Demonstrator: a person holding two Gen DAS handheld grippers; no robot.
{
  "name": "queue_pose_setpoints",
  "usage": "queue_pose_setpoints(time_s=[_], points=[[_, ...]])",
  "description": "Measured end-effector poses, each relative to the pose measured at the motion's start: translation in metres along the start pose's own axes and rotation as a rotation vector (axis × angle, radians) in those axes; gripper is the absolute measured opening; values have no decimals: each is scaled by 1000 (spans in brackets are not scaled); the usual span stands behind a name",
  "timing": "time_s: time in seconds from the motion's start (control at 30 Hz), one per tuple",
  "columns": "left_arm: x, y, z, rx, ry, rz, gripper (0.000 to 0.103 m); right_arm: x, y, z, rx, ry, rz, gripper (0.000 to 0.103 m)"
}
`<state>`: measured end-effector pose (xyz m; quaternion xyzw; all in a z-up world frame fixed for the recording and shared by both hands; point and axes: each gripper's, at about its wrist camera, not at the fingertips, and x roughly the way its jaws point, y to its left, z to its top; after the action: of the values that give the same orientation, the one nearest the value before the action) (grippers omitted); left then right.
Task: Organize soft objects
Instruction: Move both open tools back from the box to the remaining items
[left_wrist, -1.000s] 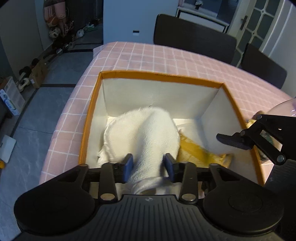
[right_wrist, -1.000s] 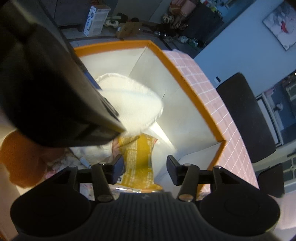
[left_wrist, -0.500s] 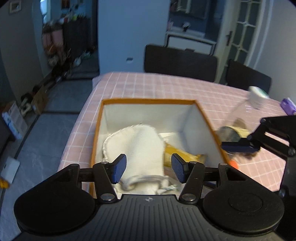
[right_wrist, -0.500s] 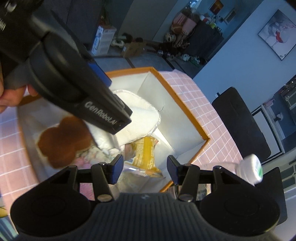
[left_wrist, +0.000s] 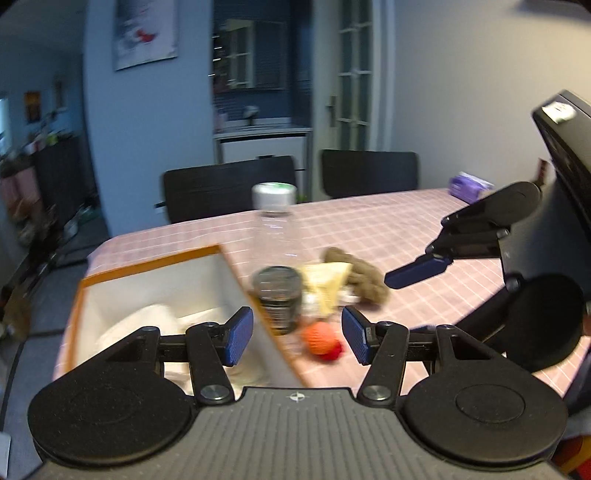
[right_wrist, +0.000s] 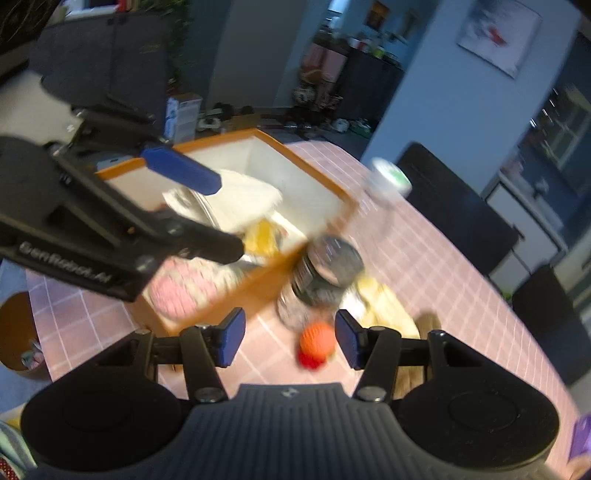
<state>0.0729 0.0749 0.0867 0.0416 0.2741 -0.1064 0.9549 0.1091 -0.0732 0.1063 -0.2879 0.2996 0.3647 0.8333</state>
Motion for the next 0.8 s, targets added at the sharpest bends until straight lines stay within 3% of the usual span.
queue_pose_setpoints(time_s=[0.17, 0.3, 0.57, 0.7, 0.8], points=[[29, -33, -4, 29, 18, -44, 66, -10, -25, -41, 122, 12, -5, 54], [50, -57, -10, 18, 47, -35, 66, -9, -39, -65, 186, 31, -8, 54], [95, -75, -26, -77, 83, 57, 66, 14, -72, -108, 273, 73, -3, 55], [108, -77, -33, -112, 89, 138, 69, 27, -90, -117, 310, 61, 4, 58], [120, -76, -35, -161, 93, 159, 72, 43, -104, -118, 330, 60, 15, 61]])
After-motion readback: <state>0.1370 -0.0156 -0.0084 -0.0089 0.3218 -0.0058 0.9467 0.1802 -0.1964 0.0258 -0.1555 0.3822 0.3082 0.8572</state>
